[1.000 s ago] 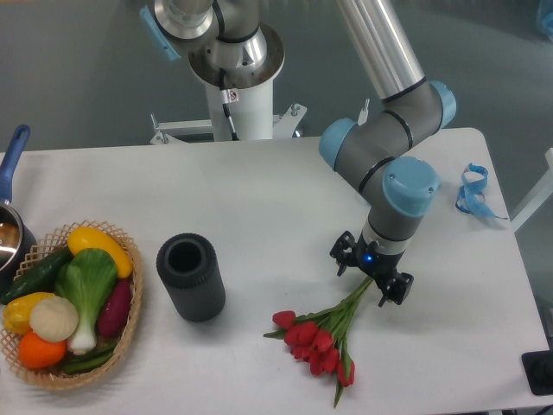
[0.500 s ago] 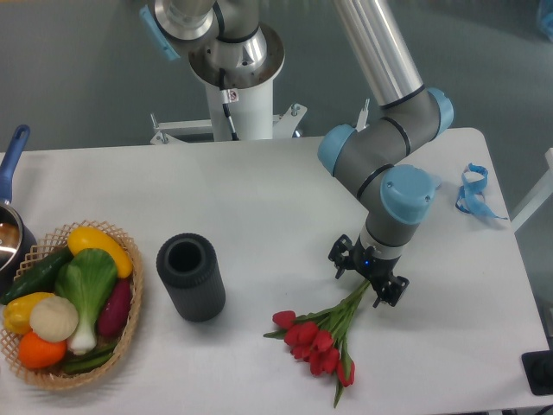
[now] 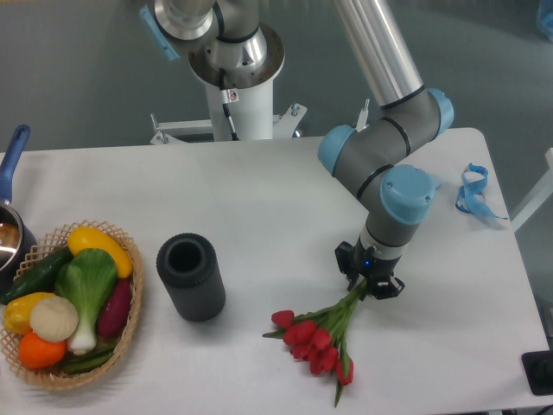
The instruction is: Pick up the flowers from the table
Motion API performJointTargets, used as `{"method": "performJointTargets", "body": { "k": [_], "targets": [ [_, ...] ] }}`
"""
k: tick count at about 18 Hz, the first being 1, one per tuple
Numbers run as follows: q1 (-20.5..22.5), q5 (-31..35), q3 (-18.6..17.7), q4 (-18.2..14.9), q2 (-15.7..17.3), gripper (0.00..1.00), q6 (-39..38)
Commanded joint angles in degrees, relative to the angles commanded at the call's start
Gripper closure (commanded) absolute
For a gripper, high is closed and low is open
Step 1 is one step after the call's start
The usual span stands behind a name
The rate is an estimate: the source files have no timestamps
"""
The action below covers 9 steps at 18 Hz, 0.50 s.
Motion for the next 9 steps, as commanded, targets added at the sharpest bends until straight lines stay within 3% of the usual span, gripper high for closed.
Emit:
{"method": "performJointTargets", "body": {
  "k": [4,9],
  "targets": [
    [0.17,-0.26,-0.09,-0.17,1.14,0.91,-0.09],
    [0.09,-4.99,0.35,-0.09,7.20,0.90,-3.77]
  ]
}}
